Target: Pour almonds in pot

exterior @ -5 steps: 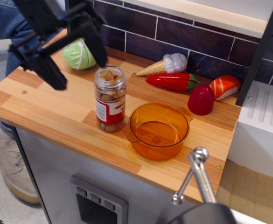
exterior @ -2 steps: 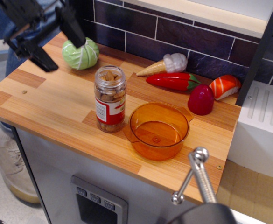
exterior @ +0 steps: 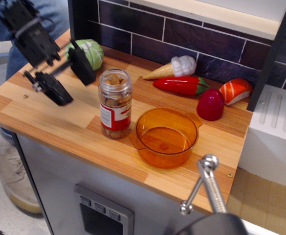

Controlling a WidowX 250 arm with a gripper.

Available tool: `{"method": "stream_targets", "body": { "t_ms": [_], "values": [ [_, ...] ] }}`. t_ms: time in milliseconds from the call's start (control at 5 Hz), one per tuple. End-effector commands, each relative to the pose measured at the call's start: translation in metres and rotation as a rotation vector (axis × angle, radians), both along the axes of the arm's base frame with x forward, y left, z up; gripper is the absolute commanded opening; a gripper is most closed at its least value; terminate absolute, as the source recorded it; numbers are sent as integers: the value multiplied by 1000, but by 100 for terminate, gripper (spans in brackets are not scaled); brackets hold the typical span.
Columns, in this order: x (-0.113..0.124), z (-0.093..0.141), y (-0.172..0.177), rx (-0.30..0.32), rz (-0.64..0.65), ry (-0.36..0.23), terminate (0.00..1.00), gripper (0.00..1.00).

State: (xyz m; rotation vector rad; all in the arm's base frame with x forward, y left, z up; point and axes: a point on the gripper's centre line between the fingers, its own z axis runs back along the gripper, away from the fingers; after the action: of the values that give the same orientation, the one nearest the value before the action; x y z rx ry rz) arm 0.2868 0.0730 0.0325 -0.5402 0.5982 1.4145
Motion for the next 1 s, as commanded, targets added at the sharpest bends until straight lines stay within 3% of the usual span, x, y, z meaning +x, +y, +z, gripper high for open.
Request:
{"method": "stream_targets", "body": {
  "t_ms": [0,200,600,800],
  "values": [
    [9,-2,-18,21,-21,-24,0,100],
    [7,-3,-35,-2,-53,-3,0,100],
    [-5,5,-61,-25,-168,-26,0,100],
    [-2,10,-68,-38,-166,-25,0,100]
  ]
}}
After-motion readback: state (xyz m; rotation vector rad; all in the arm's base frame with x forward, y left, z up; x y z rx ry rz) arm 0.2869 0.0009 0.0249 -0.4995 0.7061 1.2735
